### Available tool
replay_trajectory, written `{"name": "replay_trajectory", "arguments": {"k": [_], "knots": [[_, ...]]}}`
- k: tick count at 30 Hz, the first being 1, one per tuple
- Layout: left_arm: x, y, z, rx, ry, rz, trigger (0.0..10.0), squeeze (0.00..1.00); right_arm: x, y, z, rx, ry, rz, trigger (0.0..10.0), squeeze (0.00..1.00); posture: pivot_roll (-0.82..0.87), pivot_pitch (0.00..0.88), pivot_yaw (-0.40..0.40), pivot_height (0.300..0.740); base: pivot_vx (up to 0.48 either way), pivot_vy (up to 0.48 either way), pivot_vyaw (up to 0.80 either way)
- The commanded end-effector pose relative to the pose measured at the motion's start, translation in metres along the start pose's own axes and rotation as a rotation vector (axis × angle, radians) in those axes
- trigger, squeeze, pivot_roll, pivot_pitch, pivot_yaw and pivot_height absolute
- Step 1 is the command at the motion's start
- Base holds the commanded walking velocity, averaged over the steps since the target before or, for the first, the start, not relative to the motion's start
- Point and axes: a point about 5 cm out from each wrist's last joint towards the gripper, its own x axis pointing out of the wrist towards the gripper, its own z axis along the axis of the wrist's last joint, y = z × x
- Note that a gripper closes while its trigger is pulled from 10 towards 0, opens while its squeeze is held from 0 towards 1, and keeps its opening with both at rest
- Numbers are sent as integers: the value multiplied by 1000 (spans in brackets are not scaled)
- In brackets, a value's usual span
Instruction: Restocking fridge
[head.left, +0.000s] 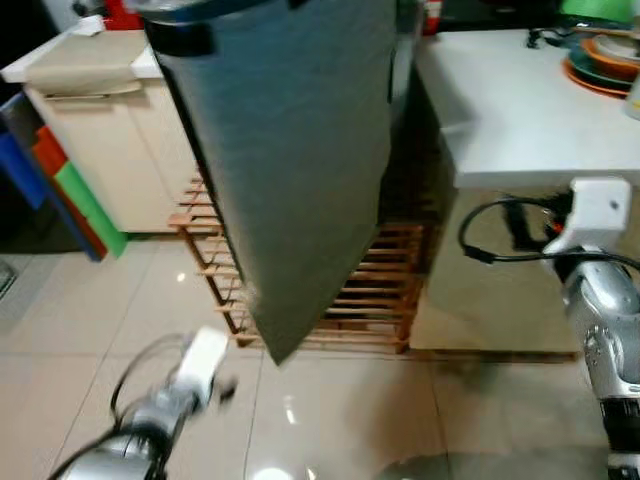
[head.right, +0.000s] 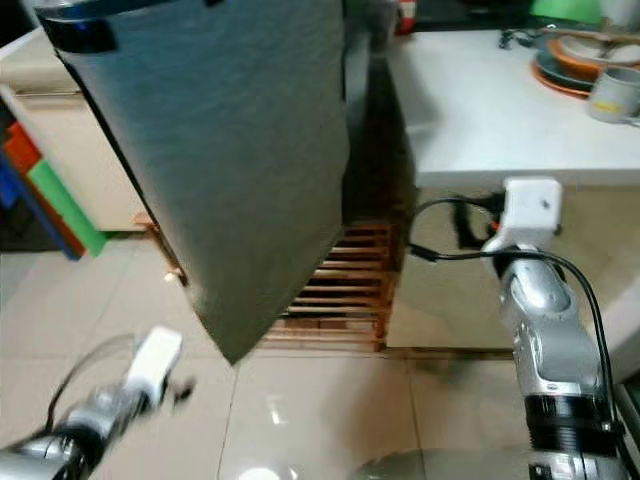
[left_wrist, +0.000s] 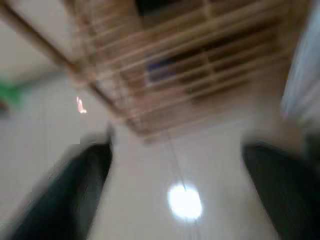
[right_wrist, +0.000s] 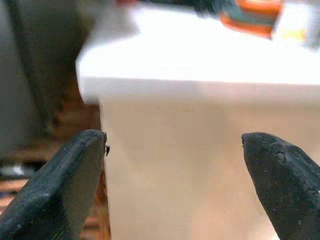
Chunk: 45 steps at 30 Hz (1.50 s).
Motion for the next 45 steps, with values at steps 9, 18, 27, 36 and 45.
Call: {"name": "replay_trajectory", "arguments": {"k": [9, 18, 27, 36, 45], "knots": [[-13, -62, 132, -56, -624, -314, 10000, 0, -11, 31, -26, -8, -13, -35, 10000, 0, -144, 0, 94, 740, 0, 0, 0], [7, -18, 26, -116, 20, -9, 10000, 0, -7, 40, -21, 0, -47, 2, 10000, 0, -137, 0, 88, 740, 0, 0, 0], [-28, 18, -75, -204, 426, 191, 10000, 0, -3, 45, -6, 0, -108, 39, 10000, 0, -134, 0, 80, 740, 0, 0, 0], [-53, 15, -120, -245, 593, 215, 10000, 0, -5, 113, 44, 126, -178, 388, 10000, 0, -126, 0, 73, 740, 0, 0, 0], [-47, 7, -114, -278, 586, 179, 10000, 0, -44, 166, 111, 279, -253, 945, 10000, 0, -129, 0, 58, 740, 0, 0, 0]]}}
